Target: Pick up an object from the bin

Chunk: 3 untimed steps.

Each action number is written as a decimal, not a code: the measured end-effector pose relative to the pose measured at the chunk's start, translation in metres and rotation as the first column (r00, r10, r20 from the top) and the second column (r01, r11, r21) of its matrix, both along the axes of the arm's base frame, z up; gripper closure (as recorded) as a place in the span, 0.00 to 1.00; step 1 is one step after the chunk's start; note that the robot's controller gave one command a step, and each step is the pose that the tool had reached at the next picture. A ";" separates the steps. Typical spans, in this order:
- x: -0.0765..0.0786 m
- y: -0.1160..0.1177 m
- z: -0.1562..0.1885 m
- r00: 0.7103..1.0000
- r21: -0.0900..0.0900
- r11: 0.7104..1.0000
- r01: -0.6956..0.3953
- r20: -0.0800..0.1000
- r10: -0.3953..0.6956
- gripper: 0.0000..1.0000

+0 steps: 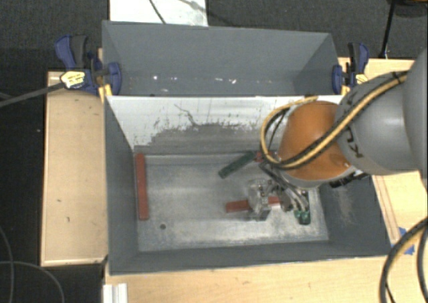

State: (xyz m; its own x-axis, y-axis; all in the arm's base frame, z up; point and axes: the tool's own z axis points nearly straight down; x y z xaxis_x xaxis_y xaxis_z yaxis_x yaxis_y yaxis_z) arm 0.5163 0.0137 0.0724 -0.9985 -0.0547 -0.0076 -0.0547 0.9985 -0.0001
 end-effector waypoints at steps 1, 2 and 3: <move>0.000 0.000 0.000 1.000 0.000 1.000 0.001 0.000 -0.001 1.00; 0.034 -0.033 0.109 0.994 0.000 0.994 -0.106 -0.005 0.106 1.00; 0.034 -0.033 0.109 0.995 0.000 0.995 -0.104 -0.005 0.104 0.00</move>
Offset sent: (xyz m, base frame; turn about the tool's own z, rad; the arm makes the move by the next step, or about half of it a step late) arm 0.0336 -0.0331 0.1080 -0.1082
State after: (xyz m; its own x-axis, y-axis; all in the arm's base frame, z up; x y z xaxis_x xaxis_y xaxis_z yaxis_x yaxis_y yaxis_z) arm 0.5506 -0.0195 0.1809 -0.9873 -0.1587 -0.0027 -0.1587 0.9873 0.0002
